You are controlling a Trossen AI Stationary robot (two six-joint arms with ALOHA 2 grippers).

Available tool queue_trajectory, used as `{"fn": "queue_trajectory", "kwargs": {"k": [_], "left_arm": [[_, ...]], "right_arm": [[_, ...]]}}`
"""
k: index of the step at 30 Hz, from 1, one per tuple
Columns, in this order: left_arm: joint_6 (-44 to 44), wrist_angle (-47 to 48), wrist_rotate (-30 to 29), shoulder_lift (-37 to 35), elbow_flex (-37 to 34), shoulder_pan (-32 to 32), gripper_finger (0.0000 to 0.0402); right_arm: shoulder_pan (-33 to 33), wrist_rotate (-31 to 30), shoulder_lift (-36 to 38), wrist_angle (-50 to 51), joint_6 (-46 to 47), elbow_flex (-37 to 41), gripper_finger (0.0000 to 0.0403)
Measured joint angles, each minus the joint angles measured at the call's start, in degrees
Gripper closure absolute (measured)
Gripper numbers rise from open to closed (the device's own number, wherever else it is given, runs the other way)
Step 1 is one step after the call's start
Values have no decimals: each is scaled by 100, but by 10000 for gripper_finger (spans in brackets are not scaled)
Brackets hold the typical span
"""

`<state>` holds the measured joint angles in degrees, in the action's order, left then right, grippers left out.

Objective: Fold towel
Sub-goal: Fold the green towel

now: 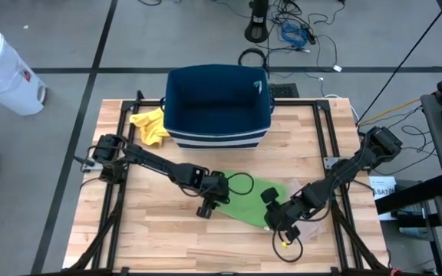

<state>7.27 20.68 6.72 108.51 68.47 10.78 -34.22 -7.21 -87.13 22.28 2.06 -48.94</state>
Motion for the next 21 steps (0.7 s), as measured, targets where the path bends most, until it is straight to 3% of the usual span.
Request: {"fn": "queue_trajectory", "kwargs": {"k": [7, 15, 21], "left_arm": [[234, 31, 22, 98, -1, -236, 227], [456, 274, 18, 273, 9, -689, 227], [1414, 254, -1111, 241, 11, -826, 227]], "right_arm": [[192, 278, -2, -1296, 50, 800, 268], [324, 305, -2, -2185, -141, 893, 268], [580, 273, -214, -3147, -377, 887, 268]]}}
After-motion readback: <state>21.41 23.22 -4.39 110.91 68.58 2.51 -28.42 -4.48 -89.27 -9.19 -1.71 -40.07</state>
